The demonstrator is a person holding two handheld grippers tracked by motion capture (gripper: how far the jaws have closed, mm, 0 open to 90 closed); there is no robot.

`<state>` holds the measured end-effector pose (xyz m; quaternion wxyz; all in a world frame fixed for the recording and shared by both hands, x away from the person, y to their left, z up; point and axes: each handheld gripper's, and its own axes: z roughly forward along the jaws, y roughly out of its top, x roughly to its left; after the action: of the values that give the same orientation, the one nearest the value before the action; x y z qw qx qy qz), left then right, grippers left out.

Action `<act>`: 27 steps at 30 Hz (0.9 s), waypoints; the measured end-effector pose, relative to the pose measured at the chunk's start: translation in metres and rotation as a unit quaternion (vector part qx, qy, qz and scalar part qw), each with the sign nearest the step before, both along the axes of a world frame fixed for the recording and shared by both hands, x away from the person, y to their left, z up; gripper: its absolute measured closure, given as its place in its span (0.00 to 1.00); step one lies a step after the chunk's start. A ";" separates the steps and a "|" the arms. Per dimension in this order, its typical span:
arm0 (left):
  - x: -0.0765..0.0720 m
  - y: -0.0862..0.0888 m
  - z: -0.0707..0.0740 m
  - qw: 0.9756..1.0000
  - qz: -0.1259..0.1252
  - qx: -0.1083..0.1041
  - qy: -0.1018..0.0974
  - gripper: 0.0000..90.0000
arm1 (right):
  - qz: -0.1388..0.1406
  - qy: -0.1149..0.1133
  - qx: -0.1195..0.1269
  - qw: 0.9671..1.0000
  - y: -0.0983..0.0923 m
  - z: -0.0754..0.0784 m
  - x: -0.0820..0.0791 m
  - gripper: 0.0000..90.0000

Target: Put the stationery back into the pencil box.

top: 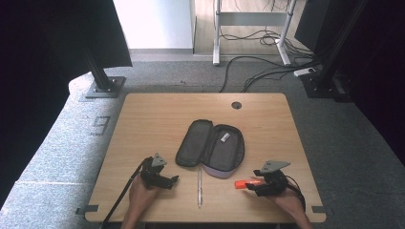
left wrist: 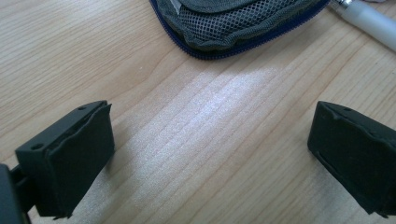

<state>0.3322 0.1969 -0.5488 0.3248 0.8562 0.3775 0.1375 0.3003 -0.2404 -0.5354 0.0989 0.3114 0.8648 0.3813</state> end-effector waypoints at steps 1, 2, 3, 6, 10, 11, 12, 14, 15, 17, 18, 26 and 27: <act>0.000 0.000 0.000 1.000 0.000 0.000 0.000 0.00 | 0.000 0.002 -0.001 1.000 0.000 -0.001 0.000 0.37; 0.000 0.000 0.000 1.000 0.000 0.000 0.000 0.00 | 0.000 0.002 -0.002 1.000 0.000 -0.003 0.000 0.38; 0.000 0.000 0.000 1.000 0.000 0.000 0.000 0.00 | 0.001 0.003 -0.004 1.000 0.001 -0.004 0.001 0.39; 0.000 0.000 0.000 1.000 0.000 0.000 0.000 0.00 | 0.005 0.004 -0.009 1.000 0.002 -0.007 0.001 0.43; 0.000 0.000 0.000 1.000 0.000 0.000 0.000 0.00 | 0.008 0.000 -0.018 1.000 0.003 -0.009 0.000 0.50; 0.000 0.000 0.000 1.000 0.000 0.000 0.000 0.00 | 0.008 -0.003 -0.020 1.000 0.003 -0.009 0.000 0.51; 0.000 0.000 0.000 1.000 0.000 0.000 0.000 0.00 | 0.008 -0.005 -0.021 1.000 0.003 -0.009 -0.001 0.53; 0.000 0.000 0.000 1.000 0.000 0.000 0.000 0.00 | 0.006 -0.007 -0.019 1.000 0.001 -0.009 -0.002 0.55; 0.000 0.000 0.000 1.000 0.000 0.000 0.000 0.00 | 0.005 -0.008 -0.019 1.000 0.000 -0.009 -0.002 0.56; 0.000 0.000 0.000 1.000 0.000 0.000 0.000 0.00 | 0.002 -0.011 -0.019 1.000 -0.001 -0.009 -0.003 0.60; 0.000 0.000 0.000 1.000 0.000 0.000 0.000 0.00 | 0.001 -0.012 -0.020 1.000 -0.002 -0.009 -0.003 0.62; 0.000 0.000 0.000 1.000 0.000 0.000 0.000 0.00 | -0.008 -0.006 -0.018 1.000 -0.007 -0.008 -0.003 0.71; 0.000 0.000 0.000 1.000 0.000 0.000 0.000 0.00 | -0.010 -0.005 -0.018 1.000 -0.008 -0.008 -0.003 0.72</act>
<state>0.3322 0.1969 -0.5488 0.3247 0.8563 0.3774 0.1375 0.2976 -0.2480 -0.5437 0.1125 0.3161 0.8678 0.3666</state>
